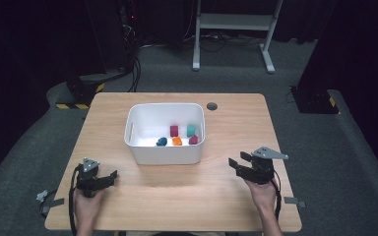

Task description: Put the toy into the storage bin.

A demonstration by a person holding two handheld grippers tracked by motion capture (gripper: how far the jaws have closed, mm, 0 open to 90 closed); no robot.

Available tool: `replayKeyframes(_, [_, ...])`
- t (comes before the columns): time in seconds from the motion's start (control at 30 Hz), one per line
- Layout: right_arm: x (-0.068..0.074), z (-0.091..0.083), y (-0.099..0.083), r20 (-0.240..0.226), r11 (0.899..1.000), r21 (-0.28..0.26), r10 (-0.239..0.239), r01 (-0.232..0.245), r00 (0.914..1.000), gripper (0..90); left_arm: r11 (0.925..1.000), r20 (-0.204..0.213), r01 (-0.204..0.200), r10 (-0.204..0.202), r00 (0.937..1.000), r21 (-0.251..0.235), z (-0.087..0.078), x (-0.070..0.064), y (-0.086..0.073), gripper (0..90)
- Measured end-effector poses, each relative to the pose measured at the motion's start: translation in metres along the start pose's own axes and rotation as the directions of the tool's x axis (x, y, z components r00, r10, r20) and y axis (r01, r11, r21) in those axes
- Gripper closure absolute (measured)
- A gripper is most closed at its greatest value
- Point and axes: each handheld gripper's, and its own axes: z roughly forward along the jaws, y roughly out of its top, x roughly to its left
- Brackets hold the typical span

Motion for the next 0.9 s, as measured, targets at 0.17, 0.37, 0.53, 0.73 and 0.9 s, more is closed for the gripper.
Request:
replayKeyframes(0.17, [0.0,0.007,-0.005,0.009,1.0,0.023,-0.005,0.005,0.9999,41.4,1.0,0.0,0.0,0.0,1.0,0.0,0.0,0.0,0.0,18.4])
replayKeyframes(0.37, [0.0,0.015,-0.012,0.033,0.999,0.051,-0.014,0.012,0.9994,41.4,1.0,0.0,0.0,0.0,1.0,0.0,0.0,0.0,0.0,18.4])
replayKeyframes(0.53, [0.0,0.022,-0.018,0.053,0.996,0.085,-0.025,0.02,0.9983,41.5,1.0,0.0,0.0,0.0,1.0,0.0,0.0,0.0,0.0,18.4])
replayKeyframes(0.73, [0.0,0.029,-0.023,0.067,0.993,0.114,-0.038,0.03,0.997,41.6,1.0,0.0,0.0,0.0,1.0,0.0,0.0,0.0,0.0,18.4])
replayKeyframes(0.9, [0.0,0.034,-0.027,0.083,0.99,0.135,-0.047,0.035,0.9954,41.5,1.0,0.0,0.0,0.0,1.0,0.0,0.0,0.0,0.0,18.4])
